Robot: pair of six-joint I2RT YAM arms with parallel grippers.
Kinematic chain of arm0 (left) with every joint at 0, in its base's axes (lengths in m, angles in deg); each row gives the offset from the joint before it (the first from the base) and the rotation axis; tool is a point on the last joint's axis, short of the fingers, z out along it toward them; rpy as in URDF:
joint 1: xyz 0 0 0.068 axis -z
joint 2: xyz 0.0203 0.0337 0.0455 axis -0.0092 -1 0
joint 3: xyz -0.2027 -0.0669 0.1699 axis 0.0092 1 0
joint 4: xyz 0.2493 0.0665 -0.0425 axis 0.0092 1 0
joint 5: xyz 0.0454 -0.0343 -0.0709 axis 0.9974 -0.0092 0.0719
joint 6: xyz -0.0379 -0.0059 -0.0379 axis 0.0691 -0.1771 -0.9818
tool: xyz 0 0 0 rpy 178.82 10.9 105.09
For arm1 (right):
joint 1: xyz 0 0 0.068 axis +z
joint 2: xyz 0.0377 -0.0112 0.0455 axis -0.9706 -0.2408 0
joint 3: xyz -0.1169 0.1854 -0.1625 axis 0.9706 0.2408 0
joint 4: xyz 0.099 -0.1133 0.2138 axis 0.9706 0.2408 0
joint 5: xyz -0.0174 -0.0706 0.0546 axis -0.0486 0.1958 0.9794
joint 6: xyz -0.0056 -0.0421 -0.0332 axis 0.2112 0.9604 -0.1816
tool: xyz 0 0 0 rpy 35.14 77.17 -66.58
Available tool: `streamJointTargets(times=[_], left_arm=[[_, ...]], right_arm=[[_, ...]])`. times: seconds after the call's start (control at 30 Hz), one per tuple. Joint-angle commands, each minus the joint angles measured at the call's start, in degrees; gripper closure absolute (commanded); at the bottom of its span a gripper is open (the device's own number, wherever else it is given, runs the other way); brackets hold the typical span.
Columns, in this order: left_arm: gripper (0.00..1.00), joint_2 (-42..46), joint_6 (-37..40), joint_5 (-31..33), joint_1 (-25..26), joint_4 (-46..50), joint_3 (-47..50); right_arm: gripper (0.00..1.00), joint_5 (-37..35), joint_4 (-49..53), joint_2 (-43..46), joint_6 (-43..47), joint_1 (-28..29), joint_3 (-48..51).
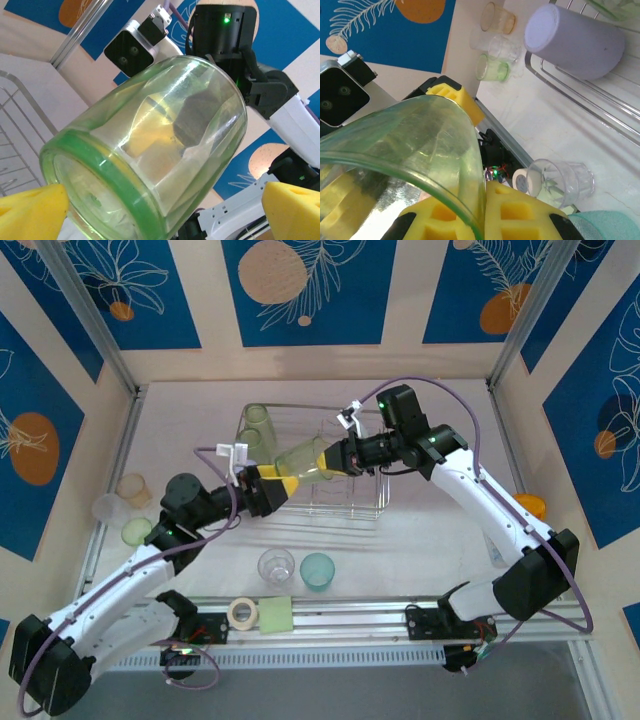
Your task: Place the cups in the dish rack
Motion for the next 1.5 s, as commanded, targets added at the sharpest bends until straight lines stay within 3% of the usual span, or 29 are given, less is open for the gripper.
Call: streamJointTargets(times=[0.0, 0.27, 0.5, 0.73, 0.97, 1.13, 1.2, 1.3, 1.33, 1.4, 1.47], left_arm=[[0.0, 1.19, 3.54, -0.8, 0.37, 5.74, -1.63], [0.0, 2.01, 4.13, 0.68, 0.34, 8.04, -2.45], [0.0, -1.33, -2.12, -3.56, 0.37, -2.75, -1.04], [0.0, -3.7, -1.56, -5.15, 0.51, 1.78, -4.66], [0.21, -2.08, 0.05, -3.69, 0.5, 3.19, -5.47], [0.51, -1.75, 2.55, -1.99, 0.48, 8.66, -7.68], [0.57, -1.6, 3.3, -0.93, 0.52, 10.66, -8.43], [0.66, -1.03, 4.49, 1.85, 0.46, 13.23, -8.93], [0.69, -0.77, 4.81, 3.04, 0.54, 14.24, -9.02], [0.78, 0.07, 5.84, 7.36, 0.46, 18.09, -9.4], [0.79, 0.82, 7.23, 12.45, 0.5, 24.19, -10.67]], right_arm=[[1.0, 6.42, 2.08, 3.09, 2.93, 0.32, -0.63], [1.0, 9.48, 3.99, 4.05, 5.56, 0.41, -0.53], [1.0, 11.4, 1.45, 0.7, 5.68, 2.06, -0.14], [1.0, 11.64, -0.01, -2.81, 4.95, 2.52, -2.78], [1.0, 11.73, -1.29, -4.21, 4.9, 2.52, -2.76], [1.0, 11.93, -0.84, -4.92, 6.07, 2.61, -2.44], [0.85, 11.38, -0.46, -5.0, 6.18, 2.45, -2.36], [0.46, 10.41, 0.57, -4.83, 6.76, 2.04, -2.12], [0.38, 9.73, 1.46, -4.53, 7.51, 1.84, -2.04], [0.32, 5.84, 5.51, -3.52, 10.19, 1.02, -2.21], [0.3, -0.61, 10.05, -1.96, 12.13, -0.69, -1.46]])
